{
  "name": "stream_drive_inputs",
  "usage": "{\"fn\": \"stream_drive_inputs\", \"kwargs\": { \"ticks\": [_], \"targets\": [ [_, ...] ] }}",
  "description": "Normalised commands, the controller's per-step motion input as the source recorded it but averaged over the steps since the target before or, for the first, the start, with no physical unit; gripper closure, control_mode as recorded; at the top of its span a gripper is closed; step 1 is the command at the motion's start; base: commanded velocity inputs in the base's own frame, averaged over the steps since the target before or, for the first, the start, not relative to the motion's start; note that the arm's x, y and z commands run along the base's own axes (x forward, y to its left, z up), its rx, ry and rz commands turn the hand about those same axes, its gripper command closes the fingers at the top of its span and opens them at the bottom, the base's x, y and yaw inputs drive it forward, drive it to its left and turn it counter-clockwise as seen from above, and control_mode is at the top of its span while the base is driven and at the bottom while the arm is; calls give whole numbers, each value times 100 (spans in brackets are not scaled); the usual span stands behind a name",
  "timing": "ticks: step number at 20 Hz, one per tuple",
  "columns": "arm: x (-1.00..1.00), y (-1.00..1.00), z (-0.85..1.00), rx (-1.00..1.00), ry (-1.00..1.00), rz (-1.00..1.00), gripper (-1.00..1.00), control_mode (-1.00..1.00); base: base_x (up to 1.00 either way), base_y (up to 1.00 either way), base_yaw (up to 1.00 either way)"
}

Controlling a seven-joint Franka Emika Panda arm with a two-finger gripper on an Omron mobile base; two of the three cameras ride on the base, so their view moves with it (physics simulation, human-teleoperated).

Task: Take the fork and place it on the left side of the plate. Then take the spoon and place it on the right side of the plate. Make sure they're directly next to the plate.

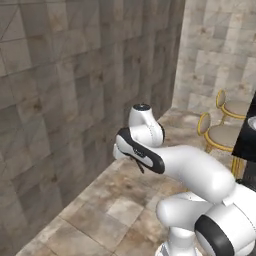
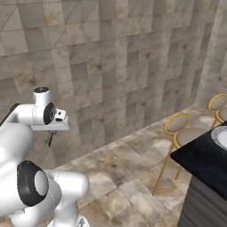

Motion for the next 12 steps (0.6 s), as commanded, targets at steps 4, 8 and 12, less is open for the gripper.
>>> {"fn": "stream_drive_inputs", "kwargs": {
  "ticks": [4,8,12],
  "targets": [
    [0,0,0,0,0,0,100,100,91,68,-68],
    [0,0,0,0,0,0,100,100,90,66,-69],
    [0,0,0,0,0,0,100,100,80,63,-70]
  ]
}}
